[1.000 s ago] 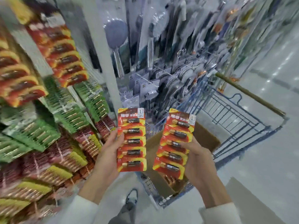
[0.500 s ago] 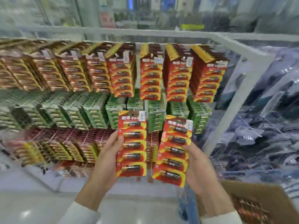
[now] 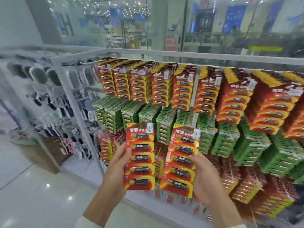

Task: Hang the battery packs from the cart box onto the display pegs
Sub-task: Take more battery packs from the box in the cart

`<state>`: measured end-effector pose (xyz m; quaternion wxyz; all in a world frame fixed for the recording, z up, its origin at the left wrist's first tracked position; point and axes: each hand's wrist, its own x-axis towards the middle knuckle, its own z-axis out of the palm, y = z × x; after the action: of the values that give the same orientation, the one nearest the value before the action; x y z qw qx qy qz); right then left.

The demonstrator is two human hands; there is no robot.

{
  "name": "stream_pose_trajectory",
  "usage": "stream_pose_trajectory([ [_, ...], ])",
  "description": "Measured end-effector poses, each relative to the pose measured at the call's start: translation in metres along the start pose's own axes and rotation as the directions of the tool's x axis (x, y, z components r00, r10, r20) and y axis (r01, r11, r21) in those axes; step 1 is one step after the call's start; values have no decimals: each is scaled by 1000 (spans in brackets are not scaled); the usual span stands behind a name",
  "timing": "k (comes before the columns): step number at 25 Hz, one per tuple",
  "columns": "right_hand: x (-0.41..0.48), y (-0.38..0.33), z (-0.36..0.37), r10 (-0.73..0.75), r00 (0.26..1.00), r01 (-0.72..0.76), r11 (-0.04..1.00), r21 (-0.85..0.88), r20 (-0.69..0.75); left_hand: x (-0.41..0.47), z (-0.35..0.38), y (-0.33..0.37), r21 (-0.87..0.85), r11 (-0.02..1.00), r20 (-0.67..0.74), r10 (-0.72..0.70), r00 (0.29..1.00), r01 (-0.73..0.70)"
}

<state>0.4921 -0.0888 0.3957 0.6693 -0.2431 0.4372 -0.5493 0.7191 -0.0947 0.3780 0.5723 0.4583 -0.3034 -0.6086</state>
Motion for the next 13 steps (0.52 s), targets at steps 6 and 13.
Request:
stream_pose_trajectory([
  [6, 28, 37, 80, 48, 998, -50, 996, -75, -33, 34, -76, 34, -10, 999, -91, -50, 995, 49],
  [13, 69, 36, 112, 9, 993, -17, 997, -71, -121, 84, -90, 52, -50, 995, -76, -92, 993, 89],
])
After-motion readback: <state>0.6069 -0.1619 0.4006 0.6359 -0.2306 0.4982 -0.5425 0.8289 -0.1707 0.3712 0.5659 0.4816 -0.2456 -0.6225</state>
